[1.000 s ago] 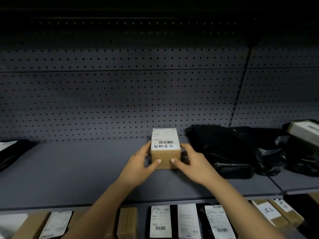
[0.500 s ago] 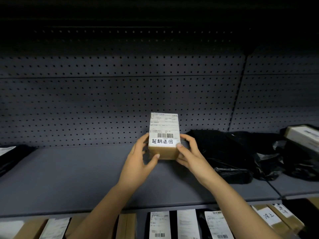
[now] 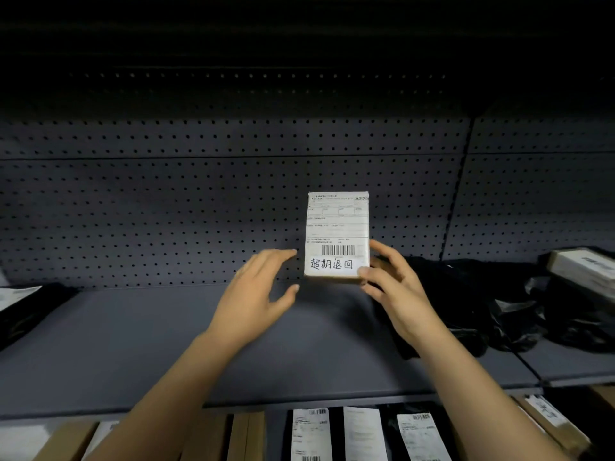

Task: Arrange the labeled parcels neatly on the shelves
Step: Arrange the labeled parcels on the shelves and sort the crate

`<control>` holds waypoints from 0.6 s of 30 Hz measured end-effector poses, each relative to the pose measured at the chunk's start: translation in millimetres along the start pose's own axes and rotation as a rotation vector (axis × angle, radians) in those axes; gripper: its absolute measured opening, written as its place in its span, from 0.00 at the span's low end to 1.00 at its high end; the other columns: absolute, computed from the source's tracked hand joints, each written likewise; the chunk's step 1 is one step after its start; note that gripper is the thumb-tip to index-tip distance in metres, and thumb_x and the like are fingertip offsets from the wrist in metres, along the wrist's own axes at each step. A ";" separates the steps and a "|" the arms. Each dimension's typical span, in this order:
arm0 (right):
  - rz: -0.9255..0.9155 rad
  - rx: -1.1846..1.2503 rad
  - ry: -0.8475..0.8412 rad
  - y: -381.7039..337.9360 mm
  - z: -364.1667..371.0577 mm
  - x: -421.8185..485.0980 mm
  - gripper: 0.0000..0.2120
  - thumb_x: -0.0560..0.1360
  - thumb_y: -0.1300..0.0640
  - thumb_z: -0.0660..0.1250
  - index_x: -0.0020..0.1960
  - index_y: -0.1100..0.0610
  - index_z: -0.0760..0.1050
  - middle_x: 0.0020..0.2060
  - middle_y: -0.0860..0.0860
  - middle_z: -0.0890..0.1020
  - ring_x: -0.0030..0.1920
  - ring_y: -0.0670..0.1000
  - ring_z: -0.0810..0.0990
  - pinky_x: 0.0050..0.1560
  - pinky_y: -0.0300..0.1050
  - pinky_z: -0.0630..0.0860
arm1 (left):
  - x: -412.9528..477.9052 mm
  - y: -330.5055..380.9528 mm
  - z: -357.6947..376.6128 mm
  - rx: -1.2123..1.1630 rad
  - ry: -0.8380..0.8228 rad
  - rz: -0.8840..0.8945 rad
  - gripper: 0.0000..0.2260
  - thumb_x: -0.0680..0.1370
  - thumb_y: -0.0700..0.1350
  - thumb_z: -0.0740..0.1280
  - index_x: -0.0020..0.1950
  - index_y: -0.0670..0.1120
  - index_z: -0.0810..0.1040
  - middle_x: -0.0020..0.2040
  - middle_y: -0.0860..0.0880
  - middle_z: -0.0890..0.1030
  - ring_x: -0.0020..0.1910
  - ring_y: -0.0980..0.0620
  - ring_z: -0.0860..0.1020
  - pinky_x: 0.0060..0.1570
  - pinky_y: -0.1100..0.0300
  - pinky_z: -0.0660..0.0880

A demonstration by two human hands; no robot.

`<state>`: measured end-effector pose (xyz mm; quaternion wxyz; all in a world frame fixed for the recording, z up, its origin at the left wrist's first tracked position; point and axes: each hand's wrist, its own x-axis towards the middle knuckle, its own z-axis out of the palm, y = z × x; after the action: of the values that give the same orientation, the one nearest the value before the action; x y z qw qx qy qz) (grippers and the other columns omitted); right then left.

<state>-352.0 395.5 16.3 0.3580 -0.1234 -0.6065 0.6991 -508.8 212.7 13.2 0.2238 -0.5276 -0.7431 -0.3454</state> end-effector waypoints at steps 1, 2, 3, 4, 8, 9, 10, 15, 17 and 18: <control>-0.012 0.020 0.001 -1.9 -1.3 0.6 0.23 0.70 0.64 0.73 0.63 0.50 0.76 0.57 0.54 0.82 0.63 0.56 0.78 0.60 0.49 0.76 | 2.5 -1.3 -2.5 0.043 0.017 0.029 0.20 0.77 0.51 0.66 0.68 0.51 0.70 0.62 0.55 0.75 0.61 0.55 0.71 0.61 0.54 0.71; -0.026 0.042 -0.002 -3.9 -2.4 0.9 0.25 0.67 0.62 0.75 0.63 0.51 0.76 0.58 0.55 0.82 0.63 0.56 0.78 0.63 0.51 0.75 | 4.8 -2.5 -4.6 0.084 0.032 0.058 0.19 0.77 0.52 0.64 0.67 0.51 0.71 0.60 0.54 0.76 0.60 0.54 0.72 0.60 0.53 0.72; -0.041 0.066 -0.010 -5.9 -3.3 0.5 0.28 0.64 0.60 0.75 0.63 0.52 0.76 0.59 0.56 0.81 0.64 0.56 0.78 0.64 0.53 0.74 | 7.0 -3.2 -6.6 0.122 0.045 0.083 0.19 0.76 0.53 0.63 0.66 0.50 0.71 0.58 0.54 0.76 0.58 0.52 0.73 0.58 0.52 0.73; -0.059 0.089 -0.023 -7.5 -4.2 0.1 0.30 0.62 0.58 0.75 0.63 0.52 0.76 0.60 0.56 0.80 0.65 0.56 0.77 0.65 0.54 0.74 | 8.9 -3.7 -8.3 0.155 0.057 0.102 0.18 0.76 0.53 0.62 0.65 0.50 0.71 0.57 0.53 0.76 0.57 0.51 0.74 0.57 0.52 0.73; -0.130 0.114 -0.073 -10.1 -7.5 -1.9 0.28 0.63 0.60 0.74 0.63 0.52 0.76 0.63 0.53 0.79 0.67 0.56 0.75 0.67 0.57 0.72 | 12.2 -3.4 -13.4 0.248 0.109 0.158 0.17 0.76 0.51 0.63 0.63 0.48 0.74 0.55 0.53 0.76 0.54 0.51 0.74 0.54 0.55 0.71; -0.142 0.116 -0.078 -10.3 -8.2 -2.4 0.27 0.65 0.62 0.73 0.63 0.52 0.76 0.62 0.53 0.80 0.67 0.57 0.75 0.68 0.58 0.71 | 12.4 -3.1 -14.2 0.258 0.118 0.164 0.16 0.76 0.51 0.63 0.63 0.48 0.75 0.54 0.53 0.76 0.53 0.51 0.74 0.54 0.56 0.70; -0.152 0.115 -0.081 -10.4 -8.2 -3.0 0.26 0.65 0.63 0.72 0.63 0.52 0.76 0.62 0.53 0.80 0.67 0.57 0.75 0.68 0.58 0.71 | 12.5 -2.9 -14.7 0.266 0.124 0.167 0.16 0.76 0.50 0.63 0.62 0.48 0.75 0.54 0.53 0.76 0.53 0.51 0.74 0.53 0.56 0.69; -0.175 0.110 -0.060 -12.1 -7.2 -6.3 0.26 0.66 0.65 0.70 0.64 0.53 0.75 0.61 0.53 0.80 0.66 0.57 0.75 0.68 0.58 0.71 | 13.2 -2.1 -16.3 0.289 0.135 0.195 0.16 0.76 0.50 0.63 0.62 0.48 0.75 0.54 0.52 0.76 0.52 0.51 0.74 0.51 0.55 0.70; -0.181 0.107 -0.053 -11.6 -7.1 -7.2 0.26 0.67 0.65 0.69 0.64 0.54 0.75 0.61 0.53 0.80 0.66 0.57 0.75 0.68 0.58 0.71 | 14.1 -2.1 -16.9 0.286 0.138 0.201 0.16 0.75 0.49 0.64 0.61 0.47 0.75 0.53 0.52 0.77 0.52 0.51 0.74 0.50 0.56 0.70; -0.182 0.103 -0.050 -11.5 -7.1 -7.6 0.26 0.66 0.65 0.70 0.64 0.54 0.75 0.61 0.53 0.80 0.66 0.57 0.76 0.67 0.58 0.71 | 14.5 -2.0 -17.0 0.284 0.139 0.201 0.16 0.75 0.49 0.64 0.61 0.47 0.76 0.53 0.52 0.77 0.52 0.50 0.74 0.50 0.56 0.70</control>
<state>-338.3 396.0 23.3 0.4106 -0.0317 -0.5874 0.6967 -516.2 208.6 33.9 0.3802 -0.5372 -0.7106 -0.2488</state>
